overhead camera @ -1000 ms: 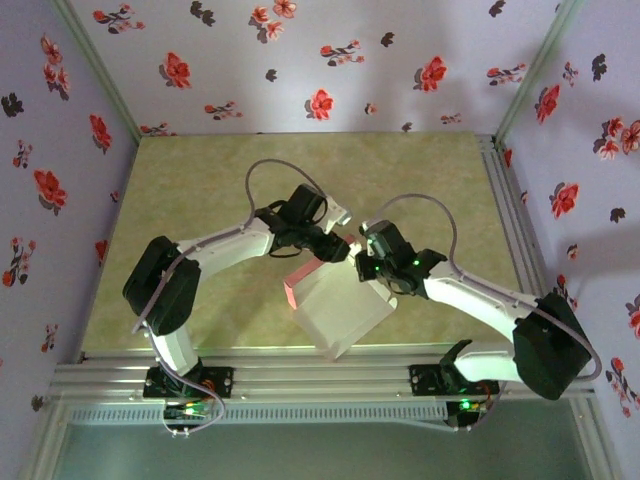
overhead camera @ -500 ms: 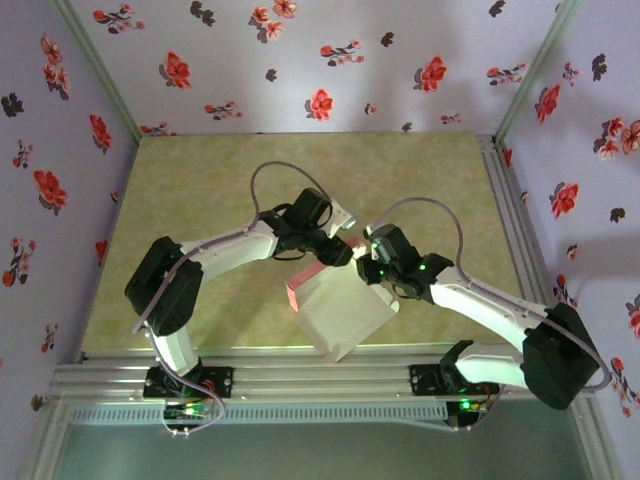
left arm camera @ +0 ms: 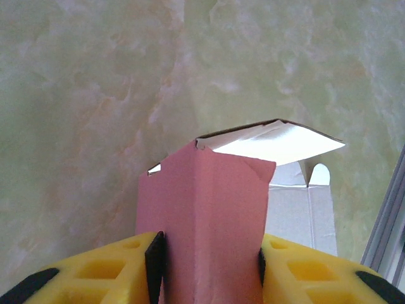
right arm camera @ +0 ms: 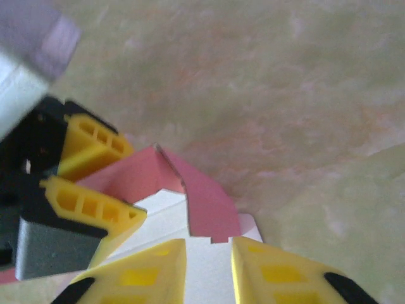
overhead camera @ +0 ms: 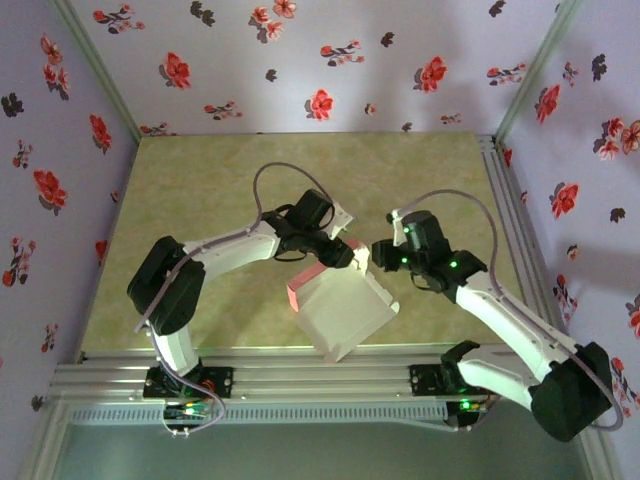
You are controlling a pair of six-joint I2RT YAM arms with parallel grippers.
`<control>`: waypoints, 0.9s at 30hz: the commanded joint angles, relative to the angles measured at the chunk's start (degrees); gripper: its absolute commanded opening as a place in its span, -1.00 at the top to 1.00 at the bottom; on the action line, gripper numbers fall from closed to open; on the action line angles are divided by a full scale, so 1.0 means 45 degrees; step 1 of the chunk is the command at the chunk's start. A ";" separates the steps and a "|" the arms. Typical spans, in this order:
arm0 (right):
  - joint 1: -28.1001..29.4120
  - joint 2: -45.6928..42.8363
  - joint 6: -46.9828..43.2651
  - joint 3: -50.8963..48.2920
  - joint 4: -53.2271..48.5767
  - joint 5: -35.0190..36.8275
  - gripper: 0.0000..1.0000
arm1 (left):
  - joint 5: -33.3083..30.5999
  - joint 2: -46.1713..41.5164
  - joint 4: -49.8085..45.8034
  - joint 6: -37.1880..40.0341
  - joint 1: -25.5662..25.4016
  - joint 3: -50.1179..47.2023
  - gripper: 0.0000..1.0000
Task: Fold the paper box
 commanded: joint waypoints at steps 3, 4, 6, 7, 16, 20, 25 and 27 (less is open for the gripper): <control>-0.0732 0.0651 -0.0291 0.0626 -0.0763 -0.0042 0.60 | -0.0099 0.0440 -0.1215 0.0269 -0.0217 0.0159 0.19; -0.0753 0.0975 -0.0402 0.0664 -0.0797 0.0049 0.61 | -0.0099 0.0459 -0.1234 0.0269 -0.0210 0.0188 0.19; -0.0754 0.1503 -0.0425 0.0586 -0.0558 0.0016 0.61 | -0.0099 0.0462 -0.1254 0.0252 -0.0217 0.0265 0.20; -0.0754 0.1745 -0.0388 0.0492 -0.0330 -0.0043 0.61 | -0.0099 0.0464 -0.1254 0.0259 -0.0196 0.0287 0.20; -0.0769 0.2440 -0.0219 -0.0357 0.1402 -0.1764 0.49 | -0.0119 0.0503 -0.1322 0.0271 -0.0146 0.0385 0.20; -0.0765 0.2641 -0.0268 -0.0548 0.1813 -0.2178 0.36 | -0.0102 0.0549 -0.1351 0.0301 -0.0098 0.0462 0.20; -0.0760 0.3189 -0.0327 -0.0774 0.2531 -0.2421 0.31 | 0.0041 0.0704 -0.1449 0.0330 0.0018 0.0656 0.20; -0.0754 0.3323 -0.0283 -0.0893 0.2877 -0.2502 0.30 | 0.0127 0.0737 -0.1449 0.0330 0.0074 0.0732 0.21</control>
